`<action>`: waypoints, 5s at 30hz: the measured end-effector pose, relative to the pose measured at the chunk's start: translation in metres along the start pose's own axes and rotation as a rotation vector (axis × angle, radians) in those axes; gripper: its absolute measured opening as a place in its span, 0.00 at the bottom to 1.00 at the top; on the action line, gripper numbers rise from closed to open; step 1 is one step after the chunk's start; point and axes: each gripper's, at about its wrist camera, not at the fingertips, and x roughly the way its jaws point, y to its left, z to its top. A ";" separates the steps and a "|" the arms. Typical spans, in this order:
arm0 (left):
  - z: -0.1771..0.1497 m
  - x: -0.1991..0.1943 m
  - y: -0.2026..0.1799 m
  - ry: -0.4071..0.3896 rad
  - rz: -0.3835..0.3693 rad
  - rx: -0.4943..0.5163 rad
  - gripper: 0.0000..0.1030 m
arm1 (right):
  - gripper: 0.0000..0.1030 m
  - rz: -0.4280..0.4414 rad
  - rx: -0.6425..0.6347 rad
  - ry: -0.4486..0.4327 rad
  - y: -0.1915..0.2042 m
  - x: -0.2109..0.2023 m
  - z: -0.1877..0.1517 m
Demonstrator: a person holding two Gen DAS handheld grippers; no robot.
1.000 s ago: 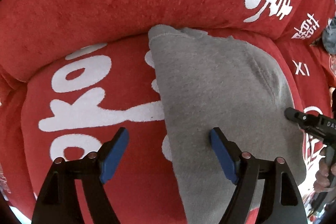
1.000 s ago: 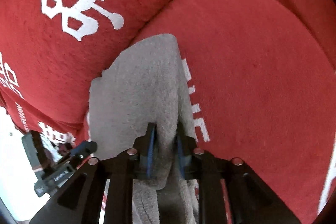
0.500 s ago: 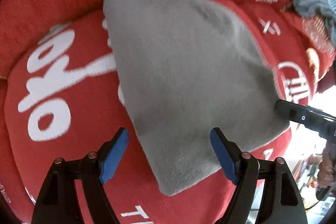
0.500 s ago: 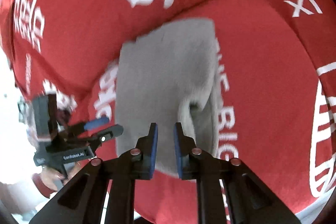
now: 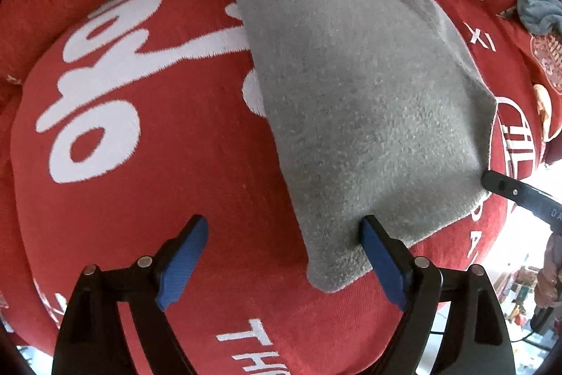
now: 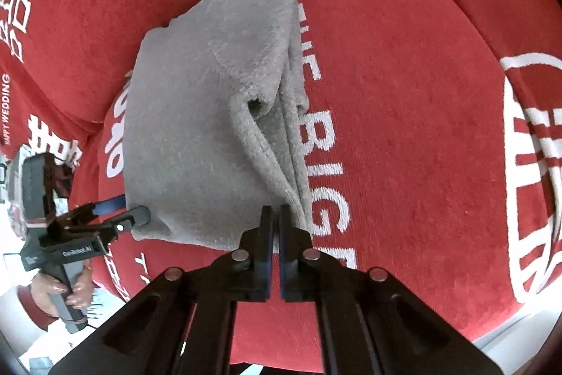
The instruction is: Fold small clothes
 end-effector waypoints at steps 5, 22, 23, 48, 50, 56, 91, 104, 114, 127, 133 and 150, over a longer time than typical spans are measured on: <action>0.002 -0.007 -0.001 -0.007 0.020 -0.010 0.86 | 0.01 -0.044 0.032 0.001 -0.001 -0.004 -0.002; 0.013 -0.021 0.006 -0.031 0.068 -0.012 0.86 | 0.10 -0.094 0.182 -0.049 -0.023 -0.031 0.002; 0.015 -0.020 0.003 -0.030 0.070 -0.011 0.86 | 0.10 -0.089 0.182 -0.051 -0.022 -0.031 0.003; 0.044 -0.011 0.024 -0.015 0.169 -0.112 1.00 | 0.36 -0.061 0.157 -0.060 -0.021 -0.026 0.025; 0.047 -0.014 0.027 -0.031 0.178 -0.120 1.00 | 0.36 -0.050 0.152 -0.066 -0.020 -0.026 0.031; 0.067 -0.018 0.032 -0.064 0.152 -0.162 1.00 | 0.36 0.049 0.177 -0.098 -0.025 -0.020 0.068; 0.108 -0.003 0.012 -0.077 0.101 -0.223 1.00 | 0.46 0.158 0.086 -0.034 -0.039 0.002 0.113; 0.109 0.002 0.014 -0.054 0.074 -0.221 1.00 | 0.49 0.190 0.087 0.002 -0.037 0.011 0.115; 0.114 0.013 0.021 0.003 -0.127 -0.202 1.00 | 0.53 0.251 0.093 0.031 -0.045 0.020 0.116; 0.127 0.039 0.012 0.051 -0.279 -0.149 1.00 | 0.59 0.433 0.036 0.126 -0.041 0.049 0.132; 0.127 0.041 0.003 0.019 -0.242 -0.149 0.97 | 0.59 0.485 0.023 0.142 -0.026 0.067 0.134; 0.092 -0.032 0.013 -0.123 -0.342 -0.100 0.47 | 0.26 0.589 0.156 0.071 0.019 0.016 0.083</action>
